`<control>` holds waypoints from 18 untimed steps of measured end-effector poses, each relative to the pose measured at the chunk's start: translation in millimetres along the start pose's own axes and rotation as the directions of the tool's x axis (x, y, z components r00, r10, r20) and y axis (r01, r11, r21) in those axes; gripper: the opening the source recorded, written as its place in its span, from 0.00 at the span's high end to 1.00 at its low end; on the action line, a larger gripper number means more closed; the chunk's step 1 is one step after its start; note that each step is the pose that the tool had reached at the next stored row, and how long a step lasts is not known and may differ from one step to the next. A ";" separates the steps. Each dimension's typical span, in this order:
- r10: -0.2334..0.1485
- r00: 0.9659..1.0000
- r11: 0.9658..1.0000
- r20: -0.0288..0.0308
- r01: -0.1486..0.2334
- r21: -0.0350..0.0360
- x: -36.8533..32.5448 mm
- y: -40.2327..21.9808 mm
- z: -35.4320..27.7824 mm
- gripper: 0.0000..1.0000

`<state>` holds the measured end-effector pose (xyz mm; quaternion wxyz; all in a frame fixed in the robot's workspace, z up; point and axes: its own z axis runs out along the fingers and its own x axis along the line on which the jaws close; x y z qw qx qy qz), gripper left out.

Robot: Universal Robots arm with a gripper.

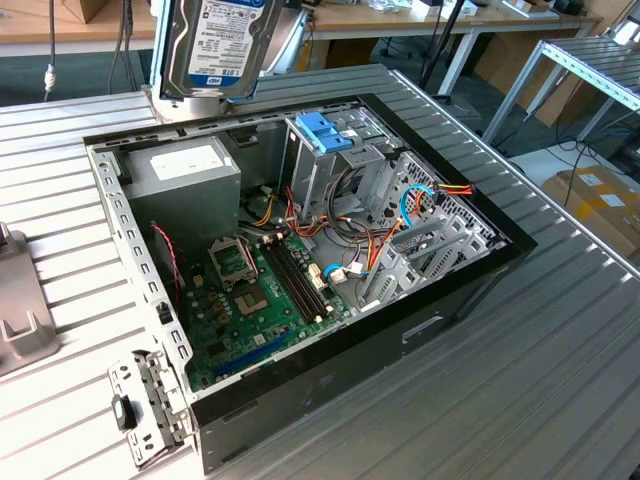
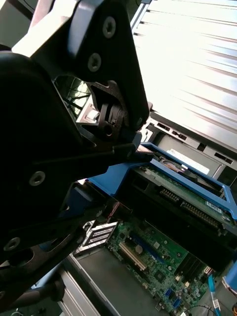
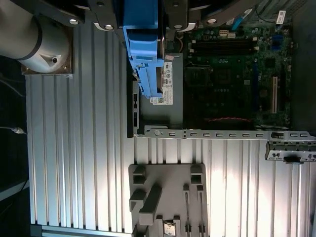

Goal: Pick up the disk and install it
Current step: 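Pick up the disk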

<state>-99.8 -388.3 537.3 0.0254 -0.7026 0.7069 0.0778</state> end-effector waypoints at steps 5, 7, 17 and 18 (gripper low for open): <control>0.000 1.000 1.000 0.000 0.000 0.000 2.0 -3.2 -0.5 0.63; 0.000 1.000 1.000 0.000 0.000 0.000 2.7 -4.2 -0.7 0.63; 0.000 1.000 1.000 0.000 0.000 0.000 7.0 -10.9 -1.7 0.63; 0.000 1.000 1.000 0.000 0.000 0.000 7.7 -11.7 -1.9 0.63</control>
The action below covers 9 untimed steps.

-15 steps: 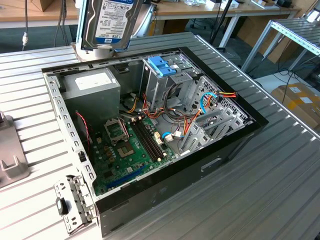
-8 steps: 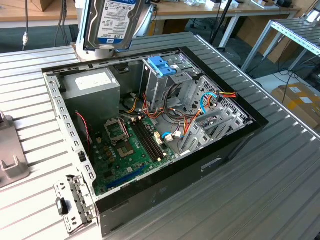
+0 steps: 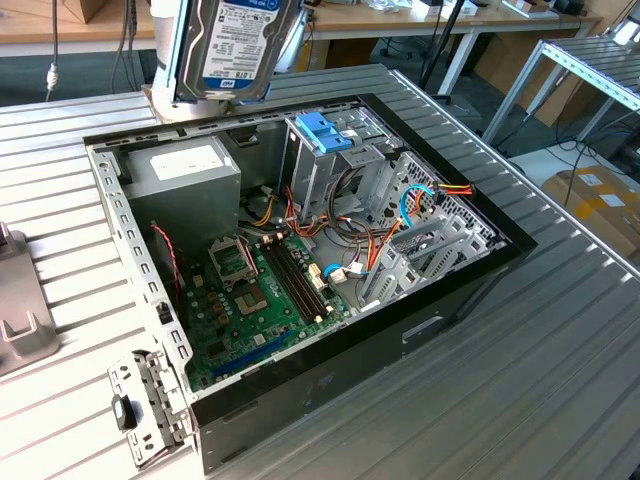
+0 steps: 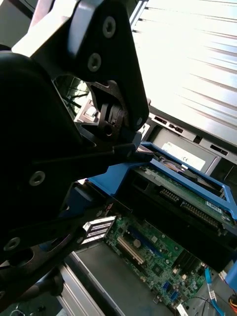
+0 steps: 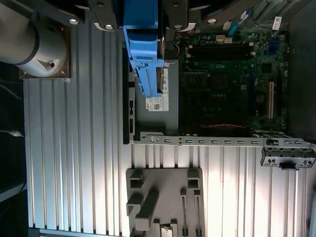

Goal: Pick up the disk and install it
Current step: 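Pick up the disk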

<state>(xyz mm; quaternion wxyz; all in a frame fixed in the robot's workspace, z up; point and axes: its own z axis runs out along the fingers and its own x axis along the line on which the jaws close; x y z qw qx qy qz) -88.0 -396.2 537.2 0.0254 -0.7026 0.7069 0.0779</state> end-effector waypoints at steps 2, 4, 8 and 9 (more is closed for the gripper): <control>0.000 1.000 1.000 0.000 0.000 0.000 0.7 -0.9 -0.2 0.63; 0.000 1.000 1.000 0.000 0.000 0.000 2.0 -2.8 -0.5 0.63; 0.000 1.000 1.000 0.000 0.000 0.000 4.4 -5.9 -1.0 0.63; 0.000 1.000 1.000 0.000 0.000 0.000 5.1 -6.9 -1.2 0.63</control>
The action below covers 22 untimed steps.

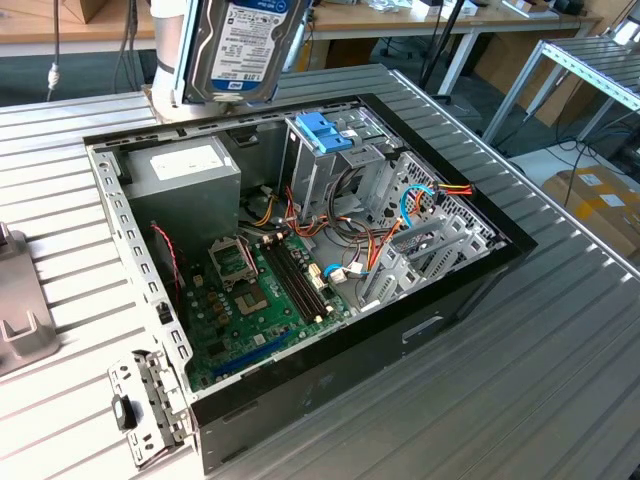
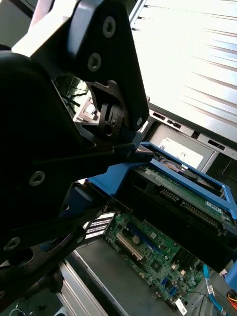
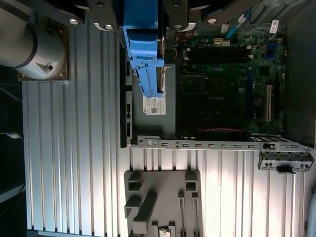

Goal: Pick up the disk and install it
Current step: 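Pick up the disk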

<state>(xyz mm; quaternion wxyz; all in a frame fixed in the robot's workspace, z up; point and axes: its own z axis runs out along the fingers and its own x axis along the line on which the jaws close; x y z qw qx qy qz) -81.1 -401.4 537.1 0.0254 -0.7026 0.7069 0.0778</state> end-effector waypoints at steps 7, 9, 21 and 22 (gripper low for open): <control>0.000 1.000 1.000 0.000 0.000 0.000 3.7 -4.4 -0.9 0.63; 0.000 1.000 1.000 0.000 0.000 0.000 5.2 -6.0 -1.2 0.63; 0.000 1.000 1.000 0.000 0.000 0.000 10.3 -12.2 -2.4 0.63; 0.000 1.000 1.000 0.000 0.000 0.000 10.6 -12.7 -2.4 0.63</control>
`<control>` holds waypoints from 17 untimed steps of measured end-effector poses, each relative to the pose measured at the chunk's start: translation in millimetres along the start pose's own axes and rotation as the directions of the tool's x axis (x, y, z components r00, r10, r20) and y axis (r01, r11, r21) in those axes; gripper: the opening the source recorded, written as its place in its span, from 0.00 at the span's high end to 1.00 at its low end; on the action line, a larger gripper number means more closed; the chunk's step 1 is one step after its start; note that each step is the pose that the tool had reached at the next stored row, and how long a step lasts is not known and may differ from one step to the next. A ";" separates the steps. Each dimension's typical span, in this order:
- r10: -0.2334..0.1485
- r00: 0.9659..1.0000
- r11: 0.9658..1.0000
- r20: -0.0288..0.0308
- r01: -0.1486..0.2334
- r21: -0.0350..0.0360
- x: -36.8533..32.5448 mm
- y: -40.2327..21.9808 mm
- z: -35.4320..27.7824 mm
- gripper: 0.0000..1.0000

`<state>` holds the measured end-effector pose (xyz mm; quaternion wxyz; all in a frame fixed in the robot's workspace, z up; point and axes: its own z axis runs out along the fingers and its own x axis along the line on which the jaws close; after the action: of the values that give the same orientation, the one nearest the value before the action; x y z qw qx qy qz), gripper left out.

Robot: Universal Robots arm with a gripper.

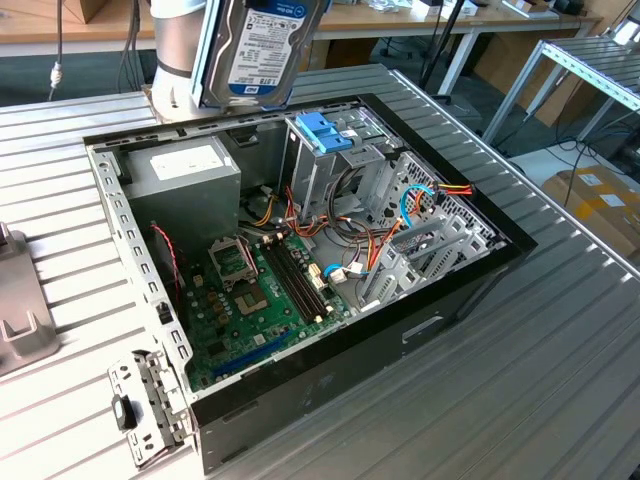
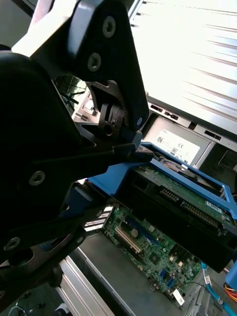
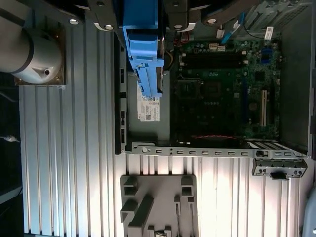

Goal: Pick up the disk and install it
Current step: 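Pick up the disk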

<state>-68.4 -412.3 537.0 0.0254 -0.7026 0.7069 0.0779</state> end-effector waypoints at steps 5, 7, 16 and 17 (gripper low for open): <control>0.000 1.000 1.000 0.000 0.000 0.000 2.2 -2.8 -0.5 0.63; 0.000 1.000 1.000 0.000 0.000 0.000 3.0 -3.9 -0.7 0.63; 0.000 1.000 1.000 0.000 0.000 0.000 5.8 -9.3 -1.5 0.63; 0.000 1.000 1.000 0.000 0.000 0.000 6.1 -9.8 -1.6 0.63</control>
<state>-58.6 -418.6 537.0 0.0254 -0.7026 0.7069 0.0779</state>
